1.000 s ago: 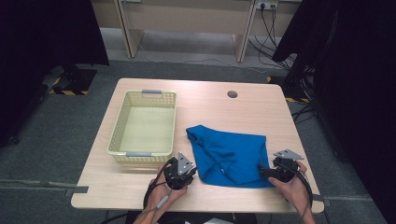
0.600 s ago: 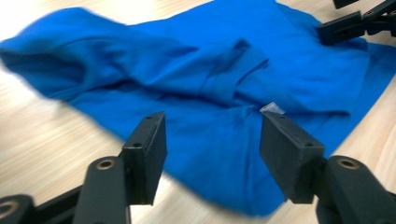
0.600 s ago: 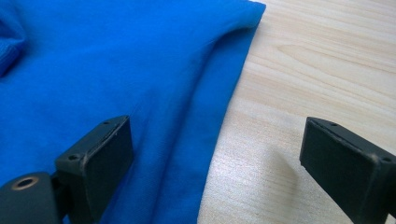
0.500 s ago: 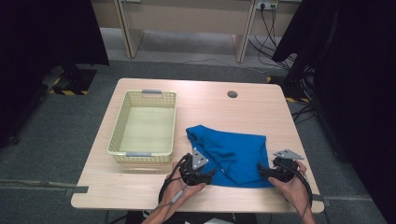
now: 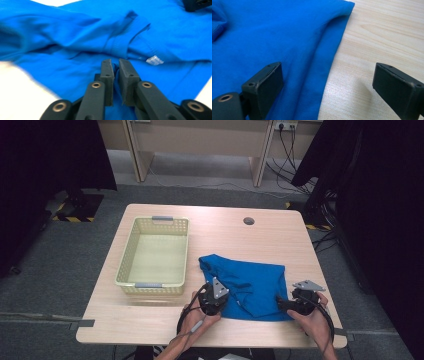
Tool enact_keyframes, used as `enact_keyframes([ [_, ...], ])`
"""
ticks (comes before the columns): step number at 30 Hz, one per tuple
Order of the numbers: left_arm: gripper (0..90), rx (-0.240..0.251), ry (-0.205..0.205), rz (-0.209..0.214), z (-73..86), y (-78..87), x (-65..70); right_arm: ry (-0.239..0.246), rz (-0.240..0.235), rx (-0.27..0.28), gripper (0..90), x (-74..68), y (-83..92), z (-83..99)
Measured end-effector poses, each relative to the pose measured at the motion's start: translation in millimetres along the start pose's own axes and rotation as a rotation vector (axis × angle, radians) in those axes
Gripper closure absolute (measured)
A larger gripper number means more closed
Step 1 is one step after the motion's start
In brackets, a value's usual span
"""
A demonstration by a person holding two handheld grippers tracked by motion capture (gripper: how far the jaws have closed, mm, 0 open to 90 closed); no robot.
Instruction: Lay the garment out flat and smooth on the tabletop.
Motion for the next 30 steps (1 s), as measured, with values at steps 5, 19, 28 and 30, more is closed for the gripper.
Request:
enact_keyframes([
  [5,83.7,0.019,0.005,-0.04,10.5,27.3,-13.7,0.003,0.001,0.001,10.1,-0.2,-0.2,-0.3],
  [19,80.1,0.014,0.064,-0.084,54.8,68.9,-36.1,0.003,0.006,-0.003,10.1,-0.6,-0.2,-0.8],
  [28,68.3,0.044,0.073,-0.066,48.2,68.6,-33.8,0.002,0.006,-0.002,10.1,-0.6,-0.2,-0.7],
  [30,64.0,0.048,0.072,-0.063,43.9,63.8,-32.2,0.002,0.006,-0.004,10.1,-0.6,-0.2,-0.7],
])
Point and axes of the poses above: each handheld gripper's, and its own axes: y roughly backward along the jaws, z roughly out of its underside, x roughly to its right, the point moved 6 cm from there along -y, roughly forward along the jaws
